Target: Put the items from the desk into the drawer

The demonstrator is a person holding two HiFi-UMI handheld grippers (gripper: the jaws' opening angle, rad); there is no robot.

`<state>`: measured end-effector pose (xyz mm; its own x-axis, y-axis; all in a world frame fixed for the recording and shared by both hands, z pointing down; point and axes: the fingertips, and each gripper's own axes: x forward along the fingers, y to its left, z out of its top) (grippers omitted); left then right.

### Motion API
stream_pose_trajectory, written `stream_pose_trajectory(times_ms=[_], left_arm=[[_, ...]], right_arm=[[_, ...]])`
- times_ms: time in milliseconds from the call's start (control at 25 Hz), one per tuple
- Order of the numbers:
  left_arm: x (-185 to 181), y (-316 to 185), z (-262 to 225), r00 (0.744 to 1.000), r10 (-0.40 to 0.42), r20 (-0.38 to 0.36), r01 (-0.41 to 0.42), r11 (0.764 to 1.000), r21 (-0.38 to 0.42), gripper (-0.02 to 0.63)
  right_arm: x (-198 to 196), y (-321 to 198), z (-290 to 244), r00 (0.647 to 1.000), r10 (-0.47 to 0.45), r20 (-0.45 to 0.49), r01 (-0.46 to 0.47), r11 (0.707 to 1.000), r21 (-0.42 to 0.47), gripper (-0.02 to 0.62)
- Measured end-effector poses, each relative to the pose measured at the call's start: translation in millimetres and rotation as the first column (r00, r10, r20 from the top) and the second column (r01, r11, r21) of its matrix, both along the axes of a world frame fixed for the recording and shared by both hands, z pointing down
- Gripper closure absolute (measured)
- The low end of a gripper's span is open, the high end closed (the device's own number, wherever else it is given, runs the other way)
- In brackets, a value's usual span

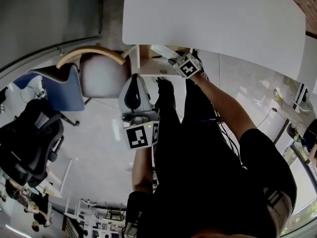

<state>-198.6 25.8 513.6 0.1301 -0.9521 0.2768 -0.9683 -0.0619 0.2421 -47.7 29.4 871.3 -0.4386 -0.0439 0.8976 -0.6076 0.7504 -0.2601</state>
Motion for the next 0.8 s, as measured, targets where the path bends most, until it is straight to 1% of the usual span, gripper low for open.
stream_pose_trajectory(times_ms=[200,360,560,720,800], left_arm=[[-1,-11,24,1.0,-0.01,-0.003,0.01,1.0,-0.023,0.591],[-3,-18,37,1.0,-0.021,-0.012,0.021,0.999,-0.032,0.591],[-3,-21,45,0.999,-0.025,-0.02,0.024,0.999,-0.042,0.591],[-3,-25,54,0.999,-0.026,-0.026,0.025,0.998,-0.056,0.591],[-3,-25,59,0.999,-0.027,-0.029,0.025,0.998,-0.063,0.591]], right_arm=[[-4,0,32,1.0,0.018,-0.018,-0.018,0.999,-0.029,0.375],[-2,-10,49,0.998,-0.003,-0.065,0.002,1.0,-0.007,0.376],[-3,-18,63,0.996,-0.022,-0.088,0.022,1.0,-0.002,0.376],[0,-14,82,0.994,0.004,-0.11,-0.01,0.998,-0.056,0.375],[-3,-14,88,0.993,0.008,-0.116,-0.016,0.998,-0.065,0.376]])
